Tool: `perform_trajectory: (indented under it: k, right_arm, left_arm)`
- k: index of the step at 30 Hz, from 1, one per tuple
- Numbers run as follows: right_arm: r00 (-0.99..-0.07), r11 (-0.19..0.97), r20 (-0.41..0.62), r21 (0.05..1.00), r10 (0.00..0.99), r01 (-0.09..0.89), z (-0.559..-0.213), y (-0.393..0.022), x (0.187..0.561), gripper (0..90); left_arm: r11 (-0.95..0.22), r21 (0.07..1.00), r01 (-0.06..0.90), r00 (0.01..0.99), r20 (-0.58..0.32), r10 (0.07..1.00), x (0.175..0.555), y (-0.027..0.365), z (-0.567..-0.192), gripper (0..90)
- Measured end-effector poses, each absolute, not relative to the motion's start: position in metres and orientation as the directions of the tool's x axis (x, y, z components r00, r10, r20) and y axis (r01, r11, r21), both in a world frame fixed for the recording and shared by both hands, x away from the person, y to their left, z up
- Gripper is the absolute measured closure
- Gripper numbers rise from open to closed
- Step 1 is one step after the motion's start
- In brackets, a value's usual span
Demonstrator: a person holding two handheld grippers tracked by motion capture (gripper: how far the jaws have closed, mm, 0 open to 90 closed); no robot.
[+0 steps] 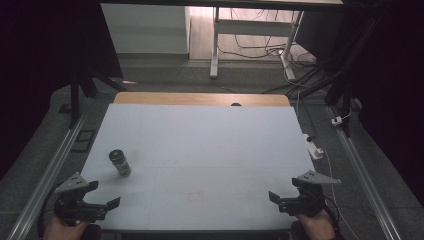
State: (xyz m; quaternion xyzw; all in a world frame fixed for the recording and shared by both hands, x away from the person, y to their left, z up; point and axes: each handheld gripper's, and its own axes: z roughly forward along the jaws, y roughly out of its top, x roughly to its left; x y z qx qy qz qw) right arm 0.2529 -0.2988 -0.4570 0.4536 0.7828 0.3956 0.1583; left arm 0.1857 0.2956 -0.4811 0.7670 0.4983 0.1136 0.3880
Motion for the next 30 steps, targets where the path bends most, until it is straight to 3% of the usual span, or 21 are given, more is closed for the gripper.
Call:
perform_trajectory:
  k: [30]
  right_arm:
    - [-0.561,0.299,0.113,0.752,0.82,0.588,-0.4577,-0.2972,0.254,0.0]
  left_arm:
    - [-0.199,0.67,0.715,0.448,-0.221,0.866,0.1898,0.2948,-0.4822,0.0]
